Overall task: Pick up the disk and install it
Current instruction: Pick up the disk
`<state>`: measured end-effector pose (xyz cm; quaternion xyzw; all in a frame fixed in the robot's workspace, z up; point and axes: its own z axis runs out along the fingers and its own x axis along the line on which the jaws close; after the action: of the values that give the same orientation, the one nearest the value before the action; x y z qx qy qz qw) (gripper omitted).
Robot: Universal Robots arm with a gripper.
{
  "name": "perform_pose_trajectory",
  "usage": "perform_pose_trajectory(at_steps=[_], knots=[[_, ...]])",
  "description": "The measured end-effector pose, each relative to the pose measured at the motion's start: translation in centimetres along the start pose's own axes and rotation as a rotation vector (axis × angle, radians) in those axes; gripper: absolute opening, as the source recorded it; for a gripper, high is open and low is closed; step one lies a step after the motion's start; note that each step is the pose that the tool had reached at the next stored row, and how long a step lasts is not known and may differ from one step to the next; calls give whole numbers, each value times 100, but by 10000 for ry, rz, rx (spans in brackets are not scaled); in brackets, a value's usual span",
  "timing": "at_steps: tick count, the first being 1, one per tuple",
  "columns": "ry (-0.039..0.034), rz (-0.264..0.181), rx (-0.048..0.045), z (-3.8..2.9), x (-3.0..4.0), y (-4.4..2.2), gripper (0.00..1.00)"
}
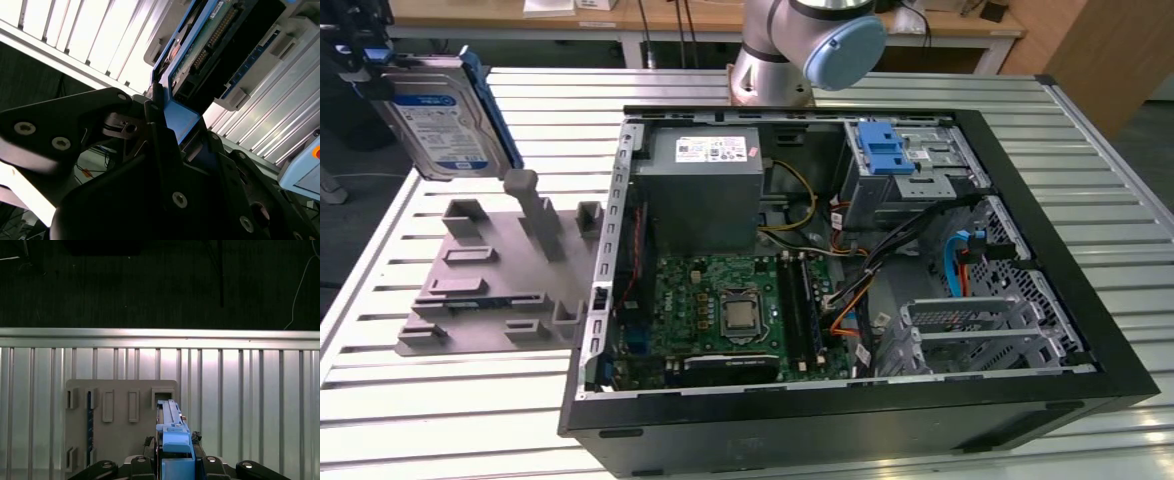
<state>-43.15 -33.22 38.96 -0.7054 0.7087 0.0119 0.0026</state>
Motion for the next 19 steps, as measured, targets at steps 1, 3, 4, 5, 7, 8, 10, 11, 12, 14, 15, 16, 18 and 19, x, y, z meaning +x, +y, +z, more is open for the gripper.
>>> perform_pose_trajectory(at_steps=[1, 3, 4, 5, 7, 8, 10, 11, 12, 14, 15, 16, 18, 19], knots=[[0, 0, 0, -1, 0, 0, 36], [0, 0, 0, -4, 0, 0, 36], [0, 0, 0, -6, 0, 0, 36], [0, 0, 0, -8, 0, 0, 36], [-1, 0, 1, -11, 0, 0, 36], [0, 0, 0, -12, 0, 0, 36], [0, 0, 0, -15, 0, 0, 36], [0, 0, 1, -17, -1, 0, 36], [0, 0, 0, -23, -1, 0, 36], [0, 0, 0, -30, -1, 0, 36], [0, 0, 1, -31, -1, 0, 36], [0, -1, 1, -35, -1, 0, 36], [0, 0, 0, -46, -2, 1, 36], [0, 0, 1, -48, -2, 1, 36]])
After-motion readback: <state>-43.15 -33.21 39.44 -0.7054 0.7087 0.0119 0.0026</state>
